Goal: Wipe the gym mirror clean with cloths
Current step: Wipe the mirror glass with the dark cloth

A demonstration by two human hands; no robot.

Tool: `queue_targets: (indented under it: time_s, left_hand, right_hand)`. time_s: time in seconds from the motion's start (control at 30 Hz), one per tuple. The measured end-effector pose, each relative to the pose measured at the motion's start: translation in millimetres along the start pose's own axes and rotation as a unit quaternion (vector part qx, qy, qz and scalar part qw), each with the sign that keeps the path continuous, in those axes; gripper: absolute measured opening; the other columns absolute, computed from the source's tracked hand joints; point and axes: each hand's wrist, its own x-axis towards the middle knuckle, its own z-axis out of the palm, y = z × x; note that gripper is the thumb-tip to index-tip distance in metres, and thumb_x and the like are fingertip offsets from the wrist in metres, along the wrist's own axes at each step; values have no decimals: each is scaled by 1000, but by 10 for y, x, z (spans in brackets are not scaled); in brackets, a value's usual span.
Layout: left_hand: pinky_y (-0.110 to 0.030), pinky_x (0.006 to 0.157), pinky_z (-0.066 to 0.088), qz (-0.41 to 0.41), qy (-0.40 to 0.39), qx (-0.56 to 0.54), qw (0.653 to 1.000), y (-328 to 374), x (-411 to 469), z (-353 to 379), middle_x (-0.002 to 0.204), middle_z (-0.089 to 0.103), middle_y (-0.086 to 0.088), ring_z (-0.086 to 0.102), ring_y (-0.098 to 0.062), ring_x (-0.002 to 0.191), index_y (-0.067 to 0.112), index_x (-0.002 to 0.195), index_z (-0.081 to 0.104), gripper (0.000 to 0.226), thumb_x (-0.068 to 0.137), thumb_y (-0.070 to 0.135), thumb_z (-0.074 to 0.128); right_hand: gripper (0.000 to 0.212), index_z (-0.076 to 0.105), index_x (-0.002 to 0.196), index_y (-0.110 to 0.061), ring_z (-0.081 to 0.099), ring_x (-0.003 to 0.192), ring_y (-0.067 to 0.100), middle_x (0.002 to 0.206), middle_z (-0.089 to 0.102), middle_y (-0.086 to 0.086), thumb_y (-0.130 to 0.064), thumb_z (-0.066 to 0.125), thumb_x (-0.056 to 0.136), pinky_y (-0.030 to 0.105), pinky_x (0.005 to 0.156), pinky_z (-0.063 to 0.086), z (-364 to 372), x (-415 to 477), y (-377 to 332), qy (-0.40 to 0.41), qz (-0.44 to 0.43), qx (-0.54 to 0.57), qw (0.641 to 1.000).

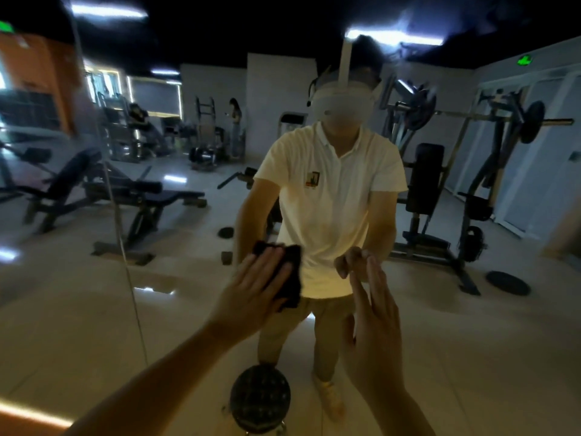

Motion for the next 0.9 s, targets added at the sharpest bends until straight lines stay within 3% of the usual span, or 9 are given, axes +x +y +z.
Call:
queue_targets:
  time_s: [0.17,0.23,0.33,0.43,0.53,0.63,0.77,0.9]
  left_hand:
    - [-63,119,32,-86,-82,15,993,-812,-1039,-221,168,13,-27,11,-41,158,4,164,10,70,106,30,39]
    - [-66,118,32,-108,-100,2,989,-824,-1169,-247,168,10,-29,14,-46,156,1,163,10,71,105,28,40]
    - [-66,123,22,-145,-90,-31,985,-633,-1135,-119,167,11,-33,14,-50,155,-1,162,11,69,107,30,38]
    - [-57,128,11,-70,-60,-77,993,-281,-997,95,169,8,-28,11,-44,157,2,163,10,66,112,36,32]
    - [-52,129,2,17,-46,-72,996,216,-628,297,171,2,-23,4,-38,159,5,165,8,74,108,40,40]
    - [-48,128,-10,72,-83,-54,993,873,-122,387,170,10,-19,2,-33,158,7,163,14,80,101,44,47]
    - [-49,126,-17,154,-161,-67,972,1699,254,443,169,23,-15,15,-31,158,11,162,26,71,104,46,46]
    - [-48,127,-13,148,-142,-20,979,1651,317,412,170,-2,-16,2,-33,159,7,164,1,84,103,40,49]
  right_hand:
    - [73,30,161,-16,12,158,31,173,4,7,-7,51,91,59,117,37,74,-12,10,3,6,-19,1000]
    - [66,29,161,-15,11,159,31,173,5,7,-14,42,96,59,118,35,98,-31,-4,6,1,-25,1000]
    - [72,25,162,-15,8,159,27,173,7,5,-4,49,95,56,122,30,135,-97,-19,1,6,-35,999]
    - [78,28,161,-13,7,159,22,173,8,3,4,57,91,53,124,28,133,-229,41,-14,34,-44,998]
    - [75,35,158,-8,10,159,20,172,11,4,5,61,89,52,123,31,70,-358,182,-20,51,-52,997]
    - [69,32,158,-11,13,158,16,171,14,3,1,56,95,49,123,30,-50,-380,286,-34,29,-55,998]
    - [57,28,159,-16,19,156,12,168,23,1,-20,40,103,47,123,31,-230,-332,403,-54,7,-35,998]
    - [61,35,157,-7,21,157,20,168,25,10,-3,53,98,52,121,33,-509,-301,748,7,31,-46,998]
